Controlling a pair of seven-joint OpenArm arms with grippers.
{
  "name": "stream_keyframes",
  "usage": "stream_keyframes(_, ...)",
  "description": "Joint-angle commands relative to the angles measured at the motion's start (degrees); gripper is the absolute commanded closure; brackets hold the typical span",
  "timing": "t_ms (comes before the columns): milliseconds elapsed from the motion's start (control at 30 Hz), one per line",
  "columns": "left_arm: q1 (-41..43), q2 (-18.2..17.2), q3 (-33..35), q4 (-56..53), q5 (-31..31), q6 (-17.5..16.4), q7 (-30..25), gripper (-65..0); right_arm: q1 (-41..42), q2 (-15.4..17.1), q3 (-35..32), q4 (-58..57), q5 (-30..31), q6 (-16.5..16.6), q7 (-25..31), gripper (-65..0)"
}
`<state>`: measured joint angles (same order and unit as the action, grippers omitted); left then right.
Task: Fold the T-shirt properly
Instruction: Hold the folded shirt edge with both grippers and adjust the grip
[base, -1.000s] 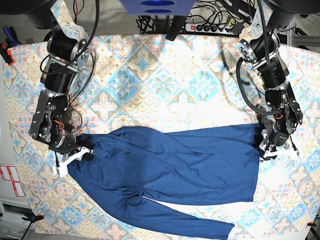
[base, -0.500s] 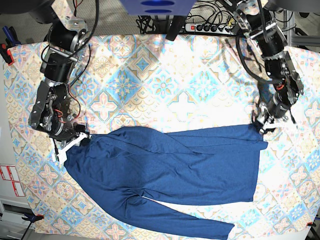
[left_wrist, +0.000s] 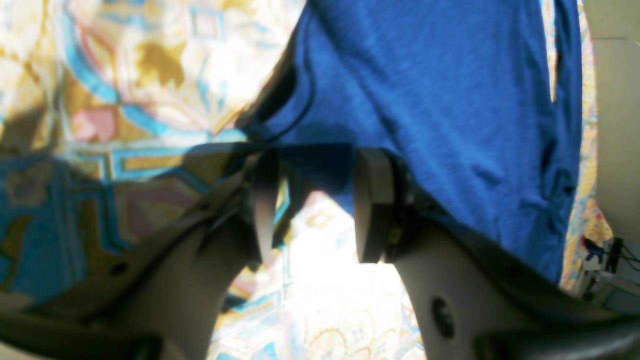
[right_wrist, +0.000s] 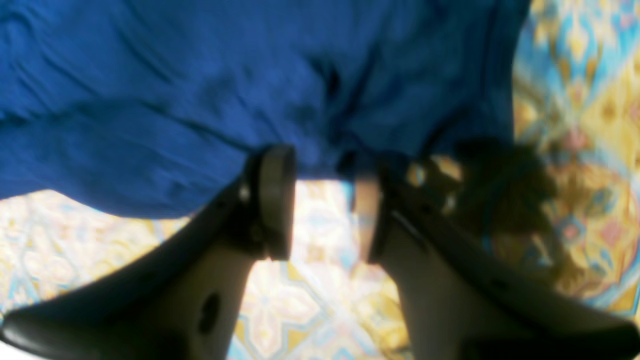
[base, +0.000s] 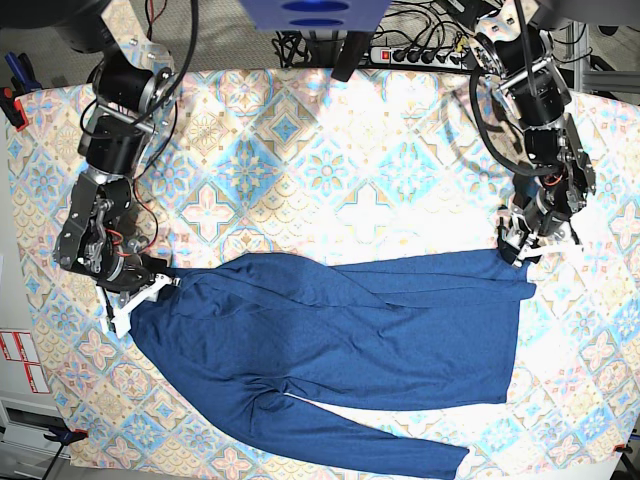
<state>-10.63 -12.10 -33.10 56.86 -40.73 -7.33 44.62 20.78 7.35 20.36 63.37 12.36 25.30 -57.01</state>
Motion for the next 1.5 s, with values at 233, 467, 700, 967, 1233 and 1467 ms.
stream_keyframes(233,-1.63,0.36,0.0,0.15,-0.63,-0.36,-2.03,-24.0,1.95,0.6,0.08,0.93,1.13,0.41,1.32,-19.7)
stream_keyframes(467,-6.38,1.5,0.0,-6.0,-0.63,-0.27,-4.93,-24.0,1.77,0.6,0.08,0.93,1.13,0.41,1.23,-19.7)
stream_keyframes(700,-7.78,1.59,0.0,-7.67,-0.81,-0.45,-5.28,-6.6,0.54,0.69,0.08,0.93,1.05,0.41,1.23,-19.7)
stream_keyframes(967,-6.64,1.15,0.0,-7.59,-1.16,-0.54,-5.19,0.0,1.16,0.78,3.68,-6.89,1.13,0.41,0.18,-20.1)
stream_keyframes(1233,-6.11,1.06,0.0,-7.59,-1.16,-0.62,-5.19,0.0,6.61,0.78,6.41,-14.98,1.13,0.41,1.32,-24.4)
stream_keyframes(1467,-4.18,1.33,0.0,-3.01,-1.16,-0.62,-5.19,0.0,11.01,0.78,9.66,-20.78,0.78,0.41,2.82,-24.3)
